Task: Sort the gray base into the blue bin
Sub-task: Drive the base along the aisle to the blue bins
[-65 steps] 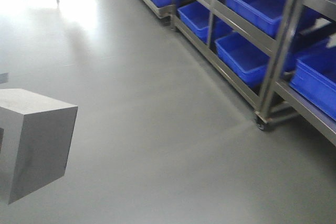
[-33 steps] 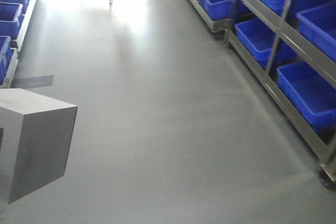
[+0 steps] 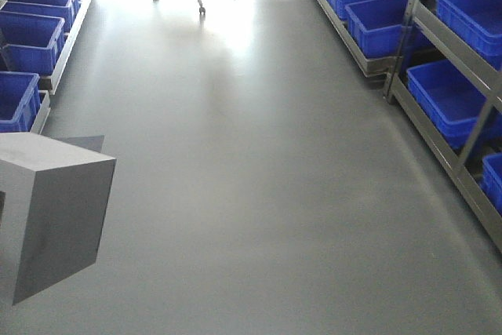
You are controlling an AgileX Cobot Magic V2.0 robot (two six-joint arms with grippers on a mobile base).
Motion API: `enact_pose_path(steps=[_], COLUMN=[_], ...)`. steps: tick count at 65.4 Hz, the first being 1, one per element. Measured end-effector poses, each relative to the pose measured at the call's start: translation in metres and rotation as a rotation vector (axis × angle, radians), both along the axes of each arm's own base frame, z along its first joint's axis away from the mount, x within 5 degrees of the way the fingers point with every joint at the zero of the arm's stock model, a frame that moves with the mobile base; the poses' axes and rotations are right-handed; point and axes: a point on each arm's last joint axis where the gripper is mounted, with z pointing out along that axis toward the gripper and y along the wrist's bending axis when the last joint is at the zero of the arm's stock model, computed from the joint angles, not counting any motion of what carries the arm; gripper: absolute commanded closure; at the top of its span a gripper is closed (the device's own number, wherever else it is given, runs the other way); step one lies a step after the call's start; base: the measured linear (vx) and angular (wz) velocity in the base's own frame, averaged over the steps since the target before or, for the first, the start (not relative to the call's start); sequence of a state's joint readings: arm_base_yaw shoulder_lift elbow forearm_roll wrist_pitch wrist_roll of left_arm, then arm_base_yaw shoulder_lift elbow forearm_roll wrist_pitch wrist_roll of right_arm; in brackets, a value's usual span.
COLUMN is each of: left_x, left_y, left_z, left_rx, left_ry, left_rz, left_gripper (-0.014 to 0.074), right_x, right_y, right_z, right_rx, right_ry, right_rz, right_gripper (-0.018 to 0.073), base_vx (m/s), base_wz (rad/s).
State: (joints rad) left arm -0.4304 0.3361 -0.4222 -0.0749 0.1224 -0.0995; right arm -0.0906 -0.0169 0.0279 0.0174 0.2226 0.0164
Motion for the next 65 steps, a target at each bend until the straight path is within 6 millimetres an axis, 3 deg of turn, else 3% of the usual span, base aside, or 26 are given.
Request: enact_pose_path(steps=[65], left_x=[0.0000], left_y=[0.0000], left_z=[0.0000], left_rx=[0.000], left_ry=[0.000], left_rz=[0.000], left_gripper=[0.0603], right_x=[0.0000], right_y=[0.0000], right_z=[0.0000], right_rx=[0.000], right_ry=[0.000], right_rz=[0.000], right_gripper=[0.0564], base_vx=[0.50], base_wz=[0.13])
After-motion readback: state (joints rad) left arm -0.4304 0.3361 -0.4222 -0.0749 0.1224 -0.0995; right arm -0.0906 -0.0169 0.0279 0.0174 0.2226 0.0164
